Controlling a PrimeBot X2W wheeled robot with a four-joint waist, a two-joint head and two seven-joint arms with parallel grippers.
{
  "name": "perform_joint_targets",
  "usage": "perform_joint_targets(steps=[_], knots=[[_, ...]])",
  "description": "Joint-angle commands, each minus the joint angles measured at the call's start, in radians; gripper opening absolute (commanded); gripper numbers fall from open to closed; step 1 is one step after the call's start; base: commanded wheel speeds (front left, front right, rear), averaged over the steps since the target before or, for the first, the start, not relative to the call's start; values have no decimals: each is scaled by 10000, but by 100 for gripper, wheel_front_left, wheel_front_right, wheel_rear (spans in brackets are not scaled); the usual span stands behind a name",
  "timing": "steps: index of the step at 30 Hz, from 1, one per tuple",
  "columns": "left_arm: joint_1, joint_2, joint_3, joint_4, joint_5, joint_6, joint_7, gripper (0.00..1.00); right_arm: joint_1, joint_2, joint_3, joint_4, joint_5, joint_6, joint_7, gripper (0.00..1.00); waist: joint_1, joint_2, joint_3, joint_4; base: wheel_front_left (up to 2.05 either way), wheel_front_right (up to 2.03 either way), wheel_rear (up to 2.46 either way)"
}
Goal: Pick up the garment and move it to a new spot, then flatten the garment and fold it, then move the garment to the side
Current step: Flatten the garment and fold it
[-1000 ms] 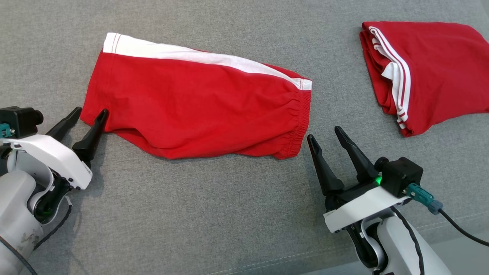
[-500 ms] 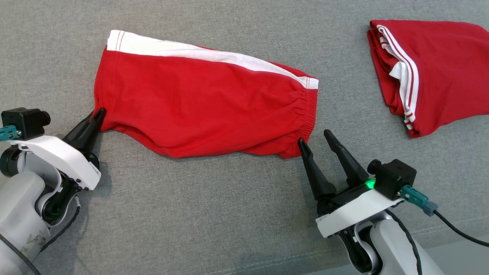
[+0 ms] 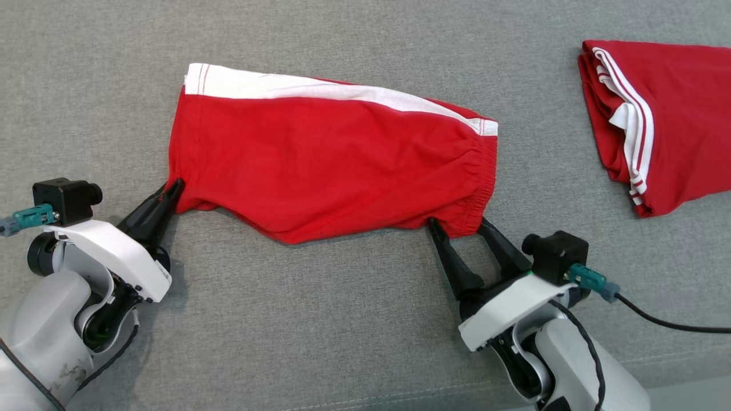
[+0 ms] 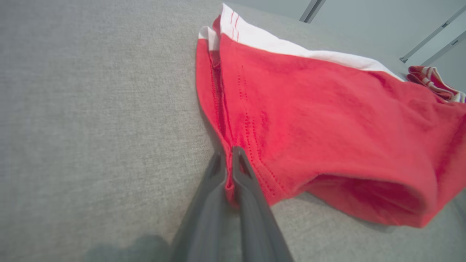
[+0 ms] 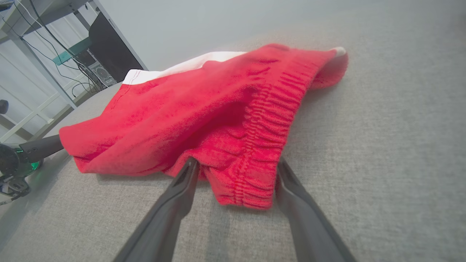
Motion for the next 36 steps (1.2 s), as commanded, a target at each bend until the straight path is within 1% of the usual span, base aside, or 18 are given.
perform_joint_targets(steps=[1, 2, 3, 4, 5, 9, 14, 18, 27, 36], knots=[[-83, 403, 237, -58, -114, 0, -65, 0, -103, 93, 218, -98, 105, -2, -118, 100, 0, 0, -21, 61, 0, 0, 0], [-65, 401, 201, -80, -181, 0, -70, 0, -176, 93, 266, 31, 89, -2, -118, 92, 0, 0, -30, 90, 0, 0, 0], [-63, 418, 147, -73, -180, 0, -77, 0, -229, 93, 297, 112, 130, -2, -118, 51, 0, 0, -39, 120, 0, 0, 0], [-49, 418, 100, -67, -205, 0, -83, 0, -280, 93, 341, 227, 121, -2, -118, 31, 0, 0, -55, 147, 0, 0, 0], [-31, 409, 61, -64, -246, 0, -88, 0, -327, 93, 386, 355, 90, -2, -118, 0, 0, 0, -71, 172, 0, 0, 0], [40, 405, -95, -48, -373, 0, -107, 0, -411, 93, 380, 628, 37, -2, -118, 0, 0, 0, -166, 243, 0, 0, 0], [259, 427, -316, -39, -639, 0, -123, 0, -449, 93, 218, 917, -351, -2, -118, 0, 0, 0, -449, 383, 0, 0, 0], [487, 319, -326, 13, -847, 0, -133, 0, -485, 93, 119, 1291, -576, -2, -118, 0, 0, 0, -674, 589, 0, 0, 0], [1328, -182, 134, 71, -835, 0, -143, 0, -533, 93, 96, 2327, -721, -2, -113, 0, 0, 0, -1217, 1174, 0, 0, 0], [1882, -417, 408, 211, -538, 0, -144, 0, -540, 93, 128, 2852, -726, -2, 36, 0, 0, 0, -1526, 1504, 0, 0, 0]])
